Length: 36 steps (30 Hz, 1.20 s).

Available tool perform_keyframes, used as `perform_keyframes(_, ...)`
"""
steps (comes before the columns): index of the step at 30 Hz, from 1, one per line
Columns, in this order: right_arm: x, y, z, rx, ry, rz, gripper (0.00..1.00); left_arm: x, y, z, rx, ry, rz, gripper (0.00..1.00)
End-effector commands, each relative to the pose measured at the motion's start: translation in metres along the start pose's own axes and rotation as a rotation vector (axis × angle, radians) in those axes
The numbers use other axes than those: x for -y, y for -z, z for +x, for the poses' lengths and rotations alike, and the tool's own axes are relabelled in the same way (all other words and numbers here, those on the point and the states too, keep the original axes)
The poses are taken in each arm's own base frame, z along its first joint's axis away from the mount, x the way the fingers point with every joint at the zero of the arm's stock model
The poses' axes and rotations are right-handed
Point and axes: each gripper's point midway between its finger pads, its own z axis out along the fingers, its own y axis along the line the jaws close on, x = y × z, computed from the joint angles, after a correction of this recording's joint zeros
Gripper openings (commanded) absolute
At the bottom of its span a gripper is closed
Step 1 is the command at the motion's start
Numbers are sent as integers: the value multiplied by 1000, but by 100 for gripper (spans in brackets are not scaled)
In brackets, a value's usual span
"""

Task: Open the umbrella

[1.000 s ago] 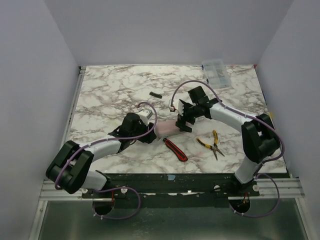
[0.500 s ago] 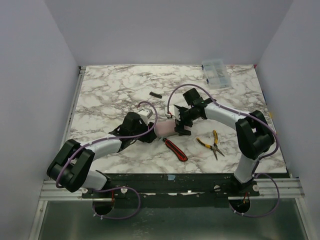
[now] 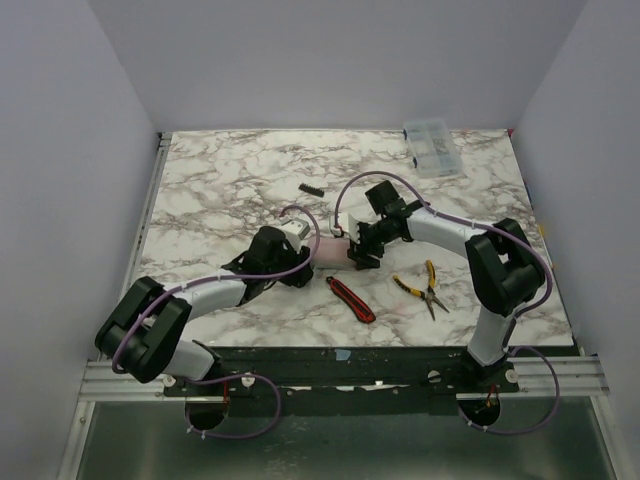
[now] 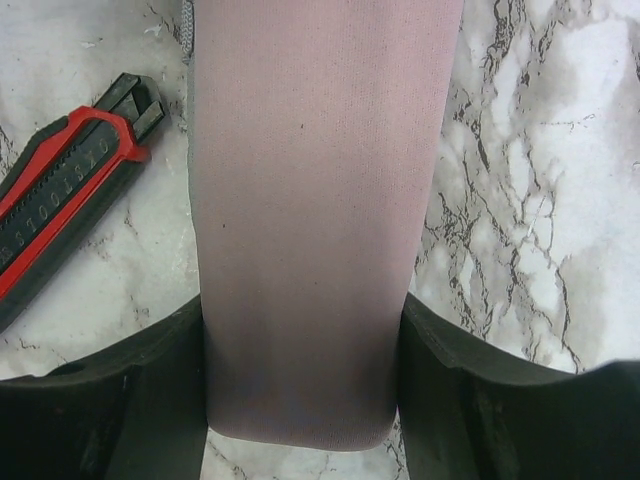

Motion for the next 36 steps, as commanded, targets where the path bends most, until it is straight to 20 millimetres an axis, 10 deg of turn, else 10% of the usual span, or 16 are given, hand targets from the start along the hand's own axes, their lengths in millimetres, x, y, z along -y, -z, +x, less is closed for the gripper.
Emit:
perform_keyframes(1, -12, -13, 25, -60, -82, -35, 52, 0, -9, -14, 43, -48, -17, 44)
perform_keyframes(14, -26, -13, 24, -52, -96, -99, 43, -7, -29, -38, 58, -8, -111, 45)
perform_keyframes(26, -34, -9, 43, -90, -120, -177, 28, -15, -24, -41, 76, -79, -142, 0)
perform_keyframes(36, -40, 2, 61, -115, -42, -205, 26, -32, -9, -53, 132, -85, -172, 0)
